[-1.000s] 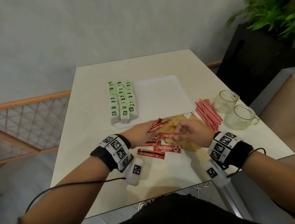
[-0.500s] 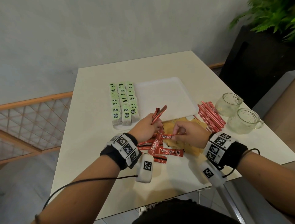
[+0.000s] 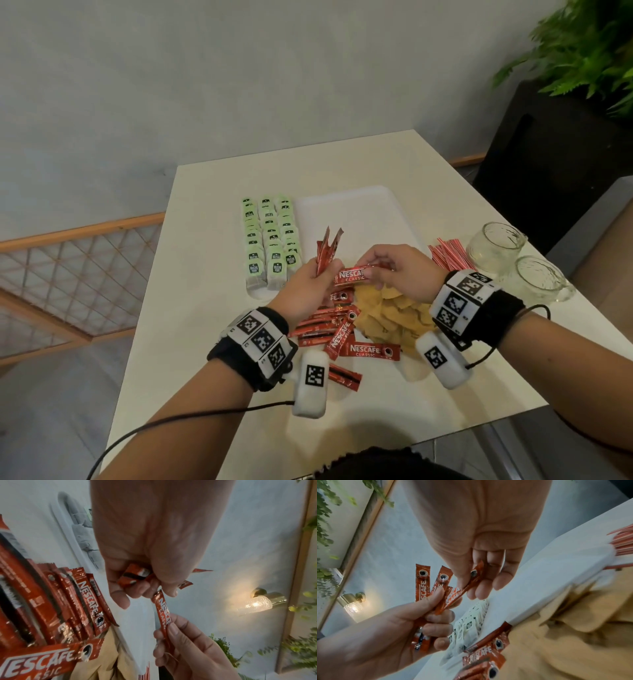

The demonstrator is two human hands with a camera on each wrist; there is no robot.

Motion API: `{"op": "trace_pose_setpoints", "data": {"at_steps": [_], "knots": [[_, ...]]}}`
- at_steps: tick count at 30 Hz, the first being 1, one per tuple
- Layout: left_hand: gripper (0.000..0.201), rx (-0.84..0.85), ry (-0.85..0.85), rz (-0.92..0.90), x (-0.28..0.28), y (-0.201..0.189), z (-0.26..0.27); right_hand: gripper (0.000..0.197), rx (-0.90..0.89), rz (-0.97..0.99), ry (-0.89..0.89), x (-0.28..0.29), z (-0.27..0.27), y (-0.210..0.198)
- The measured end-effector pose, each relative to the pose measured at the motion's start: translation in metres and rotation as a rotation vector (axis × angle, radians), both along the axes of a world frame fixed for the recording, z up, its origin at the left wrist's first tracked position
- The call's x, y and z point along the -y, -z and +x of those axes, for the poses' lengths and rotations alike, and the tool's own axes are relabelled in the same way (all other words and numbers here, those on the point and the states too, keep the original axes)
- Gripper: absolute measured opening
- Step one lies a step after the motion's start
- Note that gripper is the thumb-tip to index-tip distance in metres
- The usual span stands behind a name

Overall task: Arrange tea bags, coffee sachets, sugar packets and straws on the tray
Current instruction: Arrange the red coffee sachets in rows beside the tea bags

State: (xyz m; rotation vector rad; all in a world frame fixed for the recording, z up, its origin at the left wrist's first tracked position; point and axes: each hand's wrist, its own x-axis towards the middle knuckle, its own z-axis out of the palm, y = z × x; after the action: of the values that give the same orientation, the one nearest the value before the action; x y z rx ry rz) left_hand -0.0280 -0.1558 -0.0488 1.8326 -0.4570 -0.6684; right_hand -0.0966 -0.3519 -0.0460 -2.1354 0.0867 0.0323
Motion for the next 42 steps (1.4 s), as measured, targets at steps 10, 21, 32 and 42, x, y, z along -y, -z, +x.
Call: {"op": "trace_pose_setpoints", "data": {"at_steps": [10,21,32,42], "knots": [[0.018,0.289,-0.054,0.104,-0.007,-0.018,0.035,0.018,-0.087,0.126,0.019,-0.021,0.063,-0.029],[0.024,0.164,-0.175,0.142,-0.011,-0.018,0.102,0.012,-0.245,0.505,0.19,0.007,0.13,-0.016],[0.024,0.059,-0.412,0.016,-0.027,-0.005,0.176,0.019,-0.407,0.066,0.519,0.028,0.251,0.046],[0.039,-0.081,-0.45,-0.058,-0.033,0.0,0.175,0.029,-0.428,-0.056,0.551,0.029,0.289,0.064]]}}
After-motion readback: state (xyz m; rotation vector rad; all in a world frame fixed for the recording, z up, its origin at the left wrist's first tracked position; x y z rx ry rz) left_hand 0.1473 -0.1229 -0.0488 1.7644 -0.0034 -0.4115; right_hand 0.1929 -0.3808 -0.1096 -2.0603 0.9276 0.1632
